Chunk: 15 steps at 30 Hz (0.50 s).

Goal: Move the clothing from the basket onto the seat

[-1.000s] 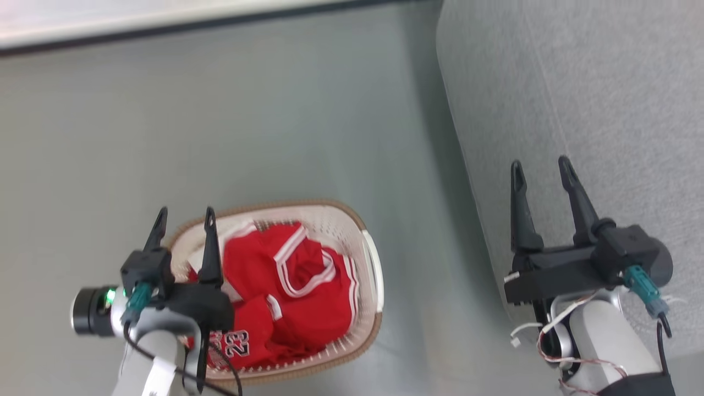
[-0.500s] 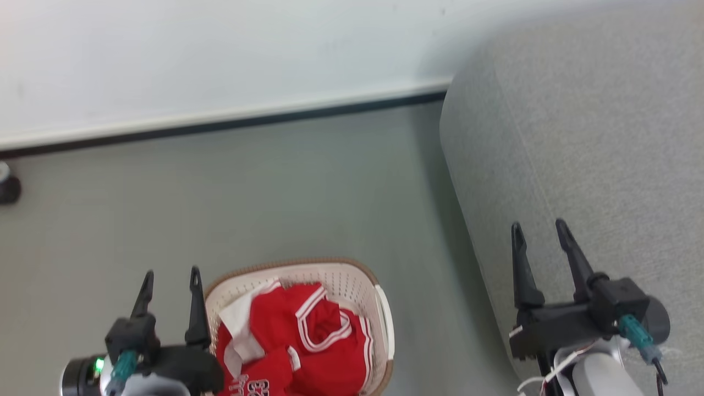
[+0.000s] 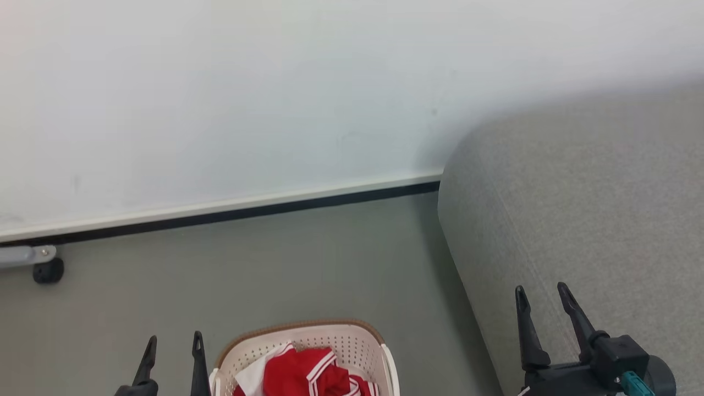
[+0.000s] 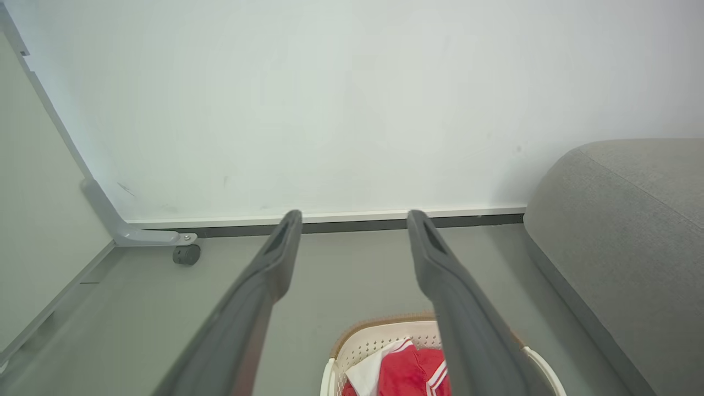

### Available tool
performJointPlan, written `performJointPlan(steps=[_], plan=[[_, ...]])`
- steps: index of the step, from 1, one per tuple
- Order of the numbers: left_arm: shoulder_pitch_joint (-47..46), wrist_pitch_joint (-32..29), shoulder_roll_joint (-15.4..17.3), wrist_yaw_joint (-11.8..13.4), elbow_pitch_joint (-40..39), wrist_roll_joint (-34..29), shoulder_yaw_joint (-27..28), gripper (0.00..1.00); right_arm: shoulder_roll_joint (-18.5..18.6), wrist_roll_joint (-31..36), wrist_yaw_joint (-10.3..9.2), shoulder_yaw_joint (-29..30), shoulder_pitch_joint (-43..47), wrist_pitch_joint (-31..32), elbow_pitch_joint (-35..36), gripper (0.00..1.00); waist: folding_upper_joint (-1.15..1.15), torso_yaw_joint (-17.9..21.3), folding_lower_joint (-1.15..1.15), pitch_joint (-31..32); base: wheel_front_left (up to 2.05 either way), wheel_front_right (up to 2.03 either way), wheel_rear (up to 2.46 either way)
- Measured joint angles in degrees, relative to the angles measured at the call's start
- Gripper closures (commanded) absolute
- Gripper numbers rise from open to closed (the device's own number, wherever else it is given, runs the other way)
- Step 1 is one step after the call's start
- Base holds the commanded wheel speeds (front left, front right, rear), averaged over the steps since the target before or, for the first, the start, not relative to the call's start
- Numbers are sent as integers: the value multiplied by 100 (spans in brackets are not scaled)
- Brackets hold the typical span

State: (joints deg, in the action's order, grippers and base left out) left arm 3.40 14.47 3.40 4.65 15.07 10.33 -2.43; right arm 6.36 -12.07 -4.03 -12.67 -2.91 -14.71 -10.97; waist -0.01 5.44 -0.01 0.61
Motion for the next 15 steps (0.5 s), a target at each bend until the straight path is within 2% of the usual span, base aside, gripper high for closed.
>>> performJointPlan(steps=[7, 15], plan=[[204, 0, -1, 40, -312, -10, 5, 0, 13, 0, 0, -8, 175, 0, 181, 0, 0, -36, 0, 291, 0, 0, 0], [350, 0, 0, 46, -521, -16, 15, 0, 23, 0, 0, -12, 243, 0, 324, 0, 1, -54, 2, 316, 0, 0, 0]])
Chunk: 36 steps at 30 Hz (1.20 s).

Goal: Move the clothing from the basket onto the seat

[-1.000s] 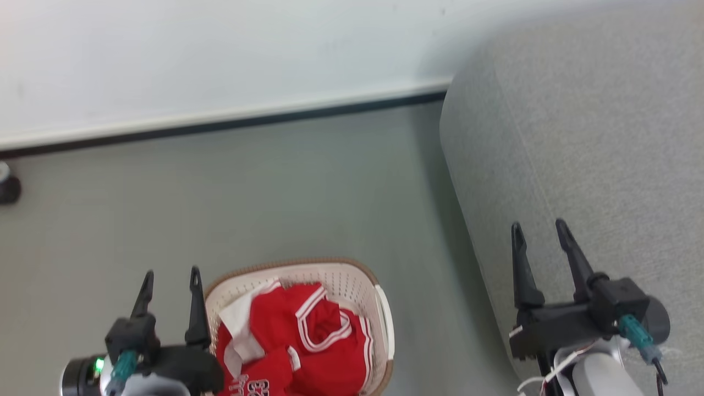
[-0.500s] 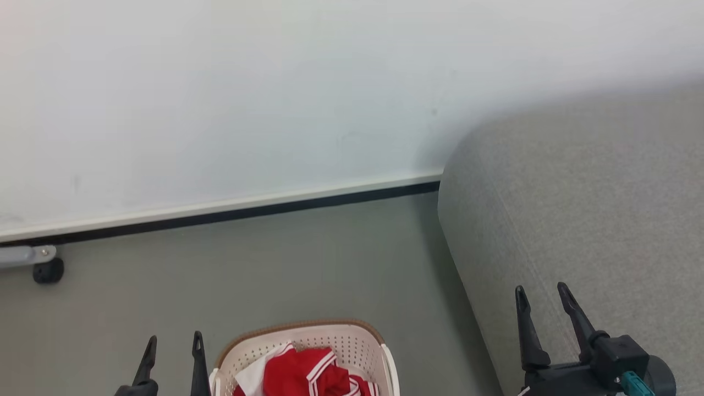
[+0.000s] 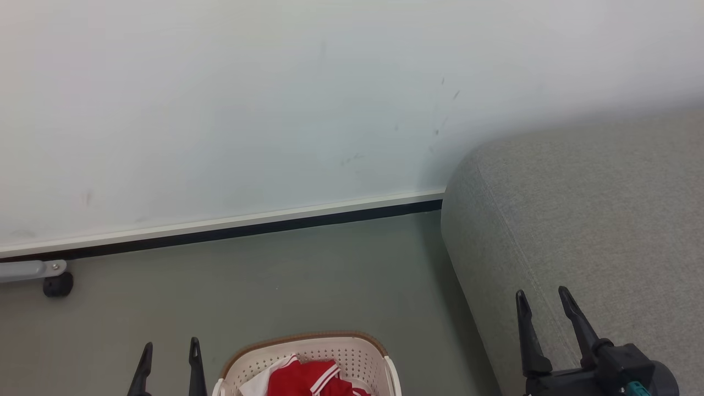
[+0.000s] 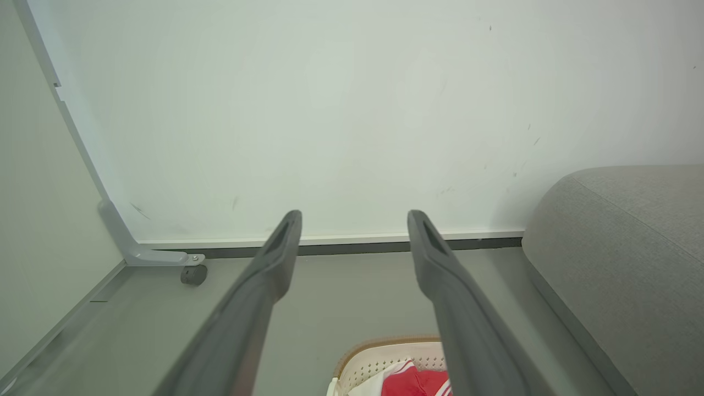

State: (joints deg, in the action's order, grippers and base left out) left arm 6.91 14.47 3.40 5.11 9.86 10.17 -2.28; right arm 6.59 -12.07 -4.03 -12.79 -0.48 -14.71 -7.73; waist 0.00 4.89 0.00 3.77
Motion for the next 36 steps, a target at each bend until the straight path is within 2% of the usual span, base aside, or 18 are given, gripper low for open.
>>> performJointPlan(steps=[9, 18, 36], plan=[[71, 0, 0, 41, -209, -31, 12, 0, 21, 1, 0, 7, 19, 0, 178, 0, 0, 14, 0, -148, 0, 0, 0], [-63, 0, 99, -10, -86, -291, -178, 0, 35, 21, 1, 4, -10, 0, 359, 0, 0, 47, 0, -479, 0, 0, 0], [-1390, -342, 146, -212, 1340, -843, -838, 0, 54, 204, -7, 41, -748, 0, 786, 0, 0, 299, 1, -1831, 0, 0, 0]])
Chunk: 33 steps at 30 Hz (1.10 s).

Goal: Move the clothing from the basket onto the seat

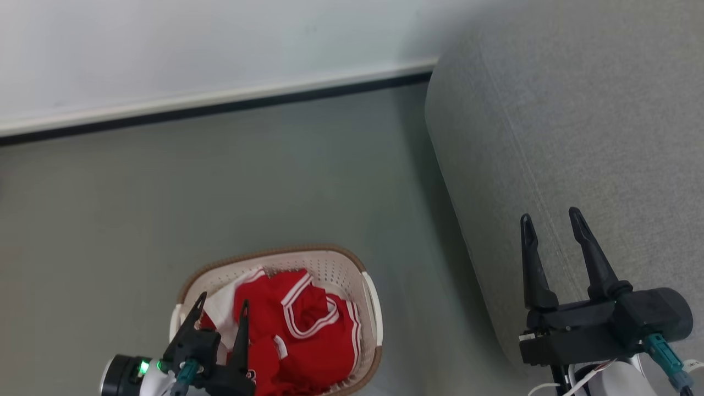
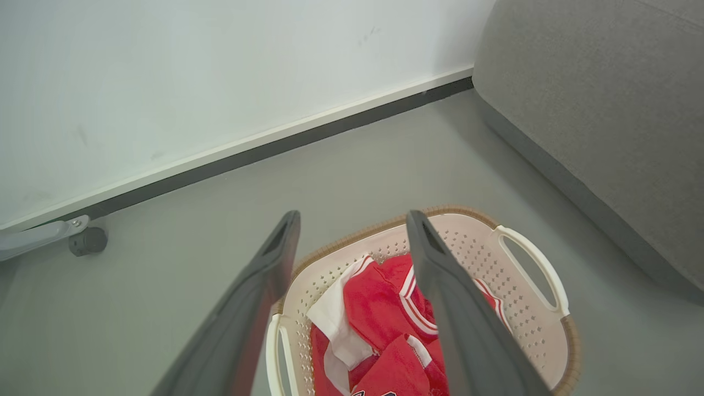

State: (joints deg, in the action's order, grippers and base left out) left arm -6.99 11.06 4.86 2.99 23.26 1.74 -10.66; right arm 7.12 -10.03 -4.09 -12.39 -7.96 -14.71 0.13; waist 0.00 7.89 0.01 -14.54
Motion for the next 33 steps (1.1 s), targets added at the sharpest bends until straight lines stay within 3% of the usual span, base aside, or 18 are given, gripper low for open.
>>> performJointPlan(steps=[13, 25, 33], plan=[[-1121, -278, 253, -52, 949, -322, -107, 0, -88, 42, -19, -127, -623, 0, 227, 0, 1, 230, 0, -1182, 0, 0, 0], [-2046, -370, 246, -149, 1359, -623, -352, 0, -181, 43, -19, -207, -1202, 0, 393, 0, 1, 427, 0, -2210, 0, 0, 0], [-2670, -503, 436, -98, 1625, -691, -247, 0, -243, 60, -19, -234, -1661, 0, 586, 0, 1, 555, 0, -2898, 0, 0, 0]])
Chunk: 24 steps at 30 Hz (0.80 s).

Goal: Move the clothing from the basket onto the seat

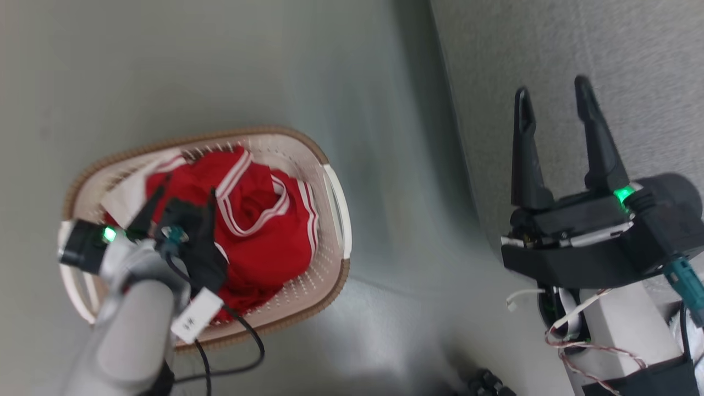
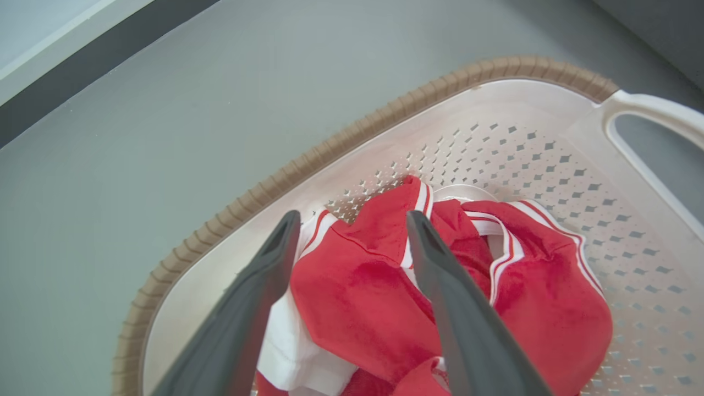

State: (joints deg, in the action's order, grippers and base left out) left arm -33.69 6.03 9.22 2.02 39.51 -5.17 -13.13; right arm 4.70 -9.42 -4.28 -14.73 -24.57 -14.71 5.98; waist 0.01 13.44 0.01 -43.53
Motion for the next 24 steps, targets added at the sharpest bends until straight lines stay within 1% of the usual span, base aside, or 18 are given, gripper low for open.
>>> performJointPlan(steps=[7, 11, 18, 24], plan=[[-522, -49, 152, 3, 101, 0, 108, 0, -24, 8, -2, 11, -333, -1, 140, 0, 0, 98, 0, -602, 0, 0, 0], [-720, -34, 205, 59, 224, -5, 149, 0, -52, 8, -11, 10, -525, -1, 113, 0, 0, 141, 0, -924, 0, 0, 0], [-908, 99, 252, 159, 393, -56, 174, 0, -85, 7, -25, 8, -691, -1, 33, 0, 0, 198, 0, -1263, 0, 0, 0], [-1077, 264, 289, 259, 534, -182, 188, 0, -101, 7, -25, -21, -707, -1, -73, 0, 0, 257, -1, -1385, 0, 0, 0]])
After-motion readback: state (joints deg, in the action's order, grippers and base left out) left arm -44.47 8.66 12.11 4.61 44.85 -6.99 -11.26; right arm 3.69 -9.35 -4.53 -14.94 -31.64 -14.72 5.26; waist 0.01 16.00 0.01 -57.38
